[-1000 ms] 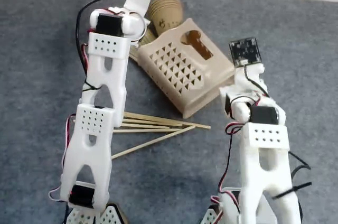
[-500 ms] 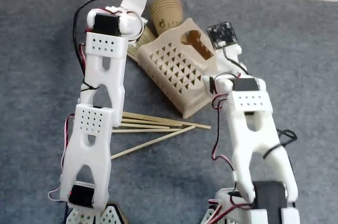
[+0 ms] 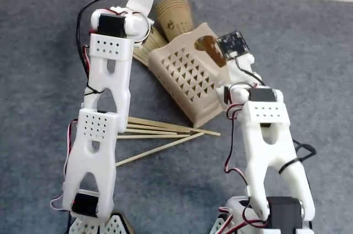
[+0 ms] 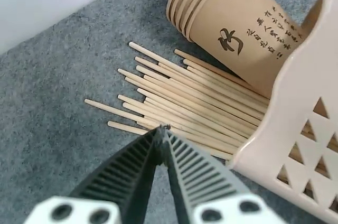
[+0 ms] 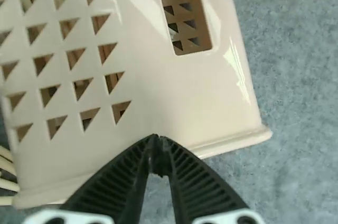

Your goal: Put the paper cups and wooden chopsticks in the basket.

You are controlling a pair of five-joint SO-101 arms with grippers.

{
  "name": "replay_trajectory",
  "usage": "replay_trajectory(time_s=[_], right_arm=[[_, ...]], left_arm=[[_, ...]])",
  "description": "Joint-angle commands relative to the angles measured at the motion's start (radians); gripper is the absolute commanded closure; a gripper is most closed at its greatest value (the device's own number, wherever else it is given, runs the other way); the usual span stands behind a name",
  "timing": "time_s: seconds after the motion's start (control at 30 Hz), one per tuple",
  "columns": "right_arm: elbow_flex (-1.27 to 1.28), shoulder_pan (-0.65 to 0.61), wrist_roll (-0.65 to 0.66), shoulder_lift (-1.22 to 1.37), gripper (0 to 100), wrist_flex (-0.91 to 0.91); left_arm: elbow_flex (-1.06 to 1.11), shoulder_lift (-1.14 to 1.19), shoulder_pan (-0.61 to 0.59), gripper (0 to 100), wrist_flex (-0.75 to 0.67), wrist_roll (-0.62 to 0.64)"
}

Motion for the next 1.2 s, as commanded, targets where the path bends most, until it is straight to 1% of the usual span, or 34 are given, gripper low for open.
replay_trajectory(time_s=[0.0,0.07,0.2,0.33,0.43,0.67,0.97,1.17], right_arm=[[0.105,0.05,0.043,0.015,99.2,-0.042],[0.151,0.058,0.057,0.005,99.2,-0.076],[0.266,0.058,0.092,-0.104,99.2,-0.117],[0.401,0.054,0.132,-0.249,99.2,-0.136],[0.466,0.053,0.15,-0.309,99.2,-0.136],[0.499,0.053,0.157,-0.315,99.2,-0.136],[0.568,0.059,0.241,-0.326,99.2,-0.136],[0.568,0.091,0.245,-0.326,99.2,-0.134]], left_arm=[[-0.051,-0.079,-0.004,99,-0.005,0.015],[-0.051,-0.079,0.004,99,-0.005,0.035],[-0.051,-0.079,0.007,99,-0.002,0.13],[-0.053,-0.079,0.01,99,0.0,0.14],[-0.053,-0.077,0.012,99,0.0,0.14],[-0.053,-0.076,0.01,99,0.003,0.141],[-0.053,-0.079,0.021,99,0.003,0.143],[-0.053,-0.081,0.048,99,0.003,0.143]])
